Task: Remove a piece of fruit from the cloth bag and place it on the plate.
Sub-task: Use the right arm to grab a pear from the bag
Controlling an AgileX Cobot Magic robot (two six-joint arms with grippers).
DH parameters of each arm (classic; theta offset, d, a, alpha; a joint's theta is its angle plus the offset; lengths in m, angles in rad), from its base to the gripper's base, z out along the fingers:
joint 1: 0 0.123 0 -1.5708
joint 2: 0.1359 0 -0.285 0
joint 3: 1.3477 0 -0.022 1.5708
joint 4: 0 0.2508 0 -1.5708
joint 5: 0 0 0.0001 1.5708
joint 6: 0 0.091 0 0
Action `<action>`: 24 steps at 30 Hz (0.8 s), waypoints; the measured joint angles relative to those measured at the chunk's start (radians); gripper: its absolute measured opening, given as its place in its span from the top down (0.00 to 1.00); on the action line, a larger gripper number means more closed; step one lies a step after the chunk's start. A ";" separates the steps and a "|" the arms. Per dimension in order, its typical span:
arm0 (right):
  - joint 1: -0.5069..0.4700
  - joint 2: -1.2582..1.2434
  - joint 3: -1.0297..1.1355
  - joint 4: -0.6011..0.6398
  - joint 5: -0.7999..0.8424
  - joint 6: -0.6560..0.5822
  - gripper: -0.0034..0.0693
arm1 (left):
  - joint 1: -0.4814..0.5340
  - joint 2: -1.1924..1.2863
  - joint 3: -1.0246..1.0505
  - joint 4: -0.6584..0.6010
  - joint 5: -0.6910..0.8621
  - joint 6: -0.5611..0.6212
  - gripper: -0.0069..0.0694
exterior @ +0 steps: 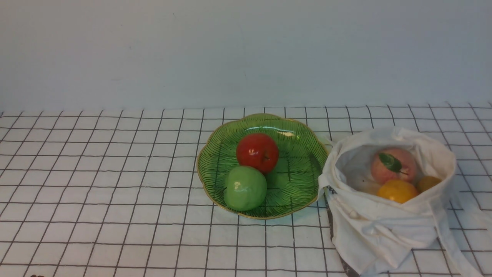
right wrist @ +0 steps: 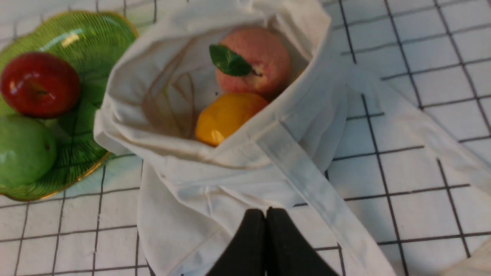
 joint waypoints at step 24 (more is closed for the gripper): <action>0.162 0.919 -0.560 -0.114 0.185 -0.146 0.01 | 0.000 0.000 0.000 0.000 0.000 0.000 0.92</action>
